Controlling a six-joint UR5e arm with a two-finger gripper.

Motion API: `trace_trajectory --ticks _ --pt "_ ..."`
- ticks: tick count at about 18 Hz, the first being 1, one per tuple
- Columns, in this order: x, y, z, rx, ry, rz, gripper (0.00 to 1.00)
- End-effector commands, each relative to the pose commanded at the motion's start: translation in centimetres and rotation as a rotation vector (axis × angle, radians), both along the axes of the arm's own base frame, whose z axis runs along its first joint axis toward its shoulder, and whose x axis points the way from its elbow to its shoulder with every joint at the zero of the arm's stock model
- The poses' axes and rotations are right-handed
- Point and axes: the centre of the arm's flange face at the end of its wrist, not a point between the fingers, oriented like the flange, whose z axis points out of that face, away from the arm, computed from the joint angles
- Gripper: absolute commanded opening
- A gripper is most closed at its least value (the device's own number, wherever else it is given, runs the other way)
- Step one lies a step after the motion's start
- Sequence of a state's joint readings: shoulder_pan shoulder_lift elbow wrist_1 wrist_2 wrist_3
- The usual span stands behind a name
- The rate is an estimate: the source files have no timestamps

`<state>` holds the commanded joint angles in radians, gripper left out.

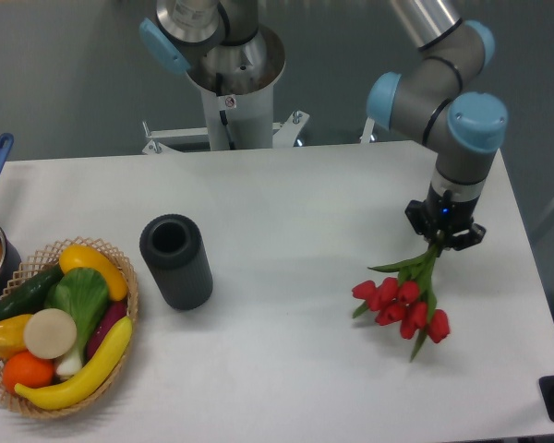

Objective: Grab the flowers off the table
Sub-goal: 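Lift the gripped red tulips up off the table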

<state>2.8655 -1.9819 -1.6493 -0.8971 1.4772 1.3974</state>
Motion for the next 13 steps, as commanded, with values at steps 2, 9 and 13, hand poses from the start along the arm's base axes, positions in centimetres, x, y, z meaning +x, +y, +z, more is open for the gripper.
trace_trajectory --ticks 2,9,13 --pt "-1.4 0.4 1.8 -0.004 0.005 -0.011 0.0" --pt "-3.9 1.9 3.1 -0.018 -0.036 -0.027 0.0" --pt "-3.8 1.8 3.0 -0.054 -0.038 -0.079 0.0"
